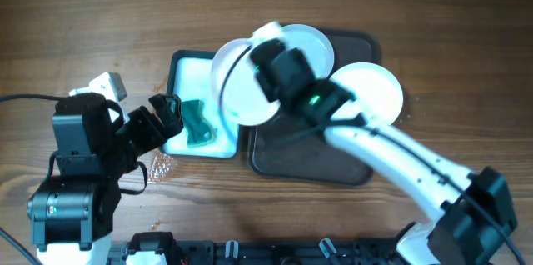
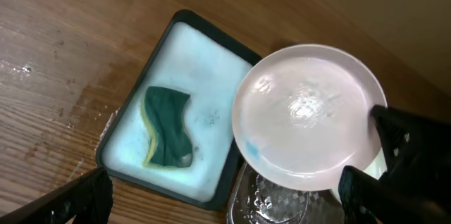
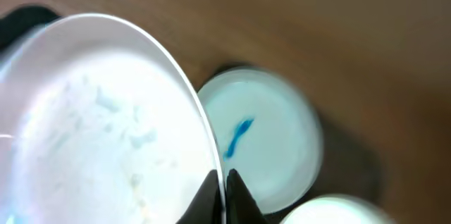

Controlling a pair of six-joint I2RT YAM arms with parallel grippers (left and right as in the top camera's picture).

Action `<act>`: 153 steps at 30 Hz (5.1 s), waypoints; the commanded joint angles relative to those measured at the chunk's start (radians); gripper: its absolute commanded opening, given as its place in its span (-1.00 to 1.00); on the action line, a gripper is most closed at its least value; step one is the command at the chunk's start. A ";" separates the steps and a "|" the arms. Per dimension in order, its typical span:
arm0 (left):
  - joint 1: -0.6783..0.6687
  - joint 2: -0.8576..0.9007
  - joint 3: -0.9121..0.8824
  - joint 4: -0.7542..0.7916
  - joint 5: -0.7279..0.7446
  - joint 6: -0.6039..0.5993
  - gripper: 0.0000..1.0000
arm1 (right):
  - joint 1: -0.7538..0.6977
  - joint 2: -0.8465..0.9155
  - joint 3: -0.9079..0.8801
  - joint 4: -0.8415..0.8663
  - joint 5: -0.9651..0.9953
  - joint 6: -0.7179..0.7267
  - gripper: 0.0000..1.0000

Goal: Clean dirty plates on tray and stack at the side
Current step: 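Carry the plate right and set it down beside the brown tray, then grasp the sponge with the left gripper and the next plate with the right, then scrub the second plate with the sponge held in the left gripper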

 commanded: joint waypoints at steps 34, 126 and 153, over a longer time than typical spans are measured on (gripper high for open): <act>0.006 -0.001 0.012 -0.010 0.012 -0.006 1.00 | -1.055 -0.253 -0.424 -0.312 -0.290 0.361 0.29; -0.240 0.850 0.019 0.110 -0.155 0.129 0.31 | -0.508 -0.441 -0.347 -0.444 -0.520 0.224 -0.26; -0.242 0.658 0.224 -0.030 0.012 0.160 -0.92 | -0.509 0.019 -0.382 -0.245 -0.586 0.071 -0.11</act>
